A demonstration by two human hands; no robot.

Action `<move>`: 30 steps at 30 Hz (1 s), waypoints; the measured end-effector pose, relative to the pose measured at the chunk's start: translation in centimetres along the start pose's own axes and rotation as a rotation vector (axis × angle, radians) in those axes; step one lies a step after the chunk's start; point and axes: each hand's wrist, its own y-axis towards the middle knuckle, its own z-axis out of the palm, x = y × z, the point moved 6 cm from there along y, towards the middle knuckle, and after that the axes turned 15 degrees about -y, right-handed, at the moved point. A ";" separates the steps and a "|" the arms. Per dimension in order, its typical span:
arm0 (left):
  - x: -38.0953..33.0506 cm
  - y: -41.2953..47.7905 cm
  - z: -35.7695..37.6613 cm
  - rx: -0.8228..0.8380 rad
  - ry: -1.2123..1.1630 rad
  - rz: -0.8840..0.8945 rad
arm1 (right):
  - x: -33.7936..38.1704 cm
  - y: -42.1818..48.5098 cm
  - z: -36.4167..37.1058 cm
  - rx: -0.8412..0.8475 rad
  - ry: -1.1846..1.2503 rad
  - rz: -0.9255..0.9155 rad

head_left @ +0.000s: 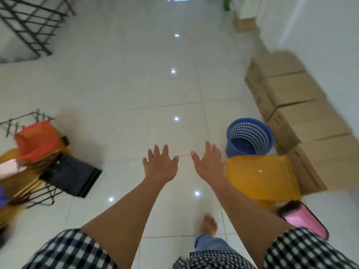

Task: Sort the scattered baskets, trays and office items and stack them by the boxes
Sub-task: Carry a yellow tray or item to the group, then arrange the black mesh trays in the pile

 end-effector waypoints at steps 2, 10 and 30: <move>3.8 -2.1 -1.4 -0.044 -0.046 -0.053 | 3.1 -1.6 1.3 0.008 -0.023 -0.063; 22.4 -15.2 -5.3 -0.228 -0.257 -0.323 | 14.6 -13.6 9.1 0.073 -0.175 -0.354; 50.8 -40.9 -7.9 -0.535 -0.540 -0.845 | 35.8 -40.1 25.7 0.275 -0.380 -0.944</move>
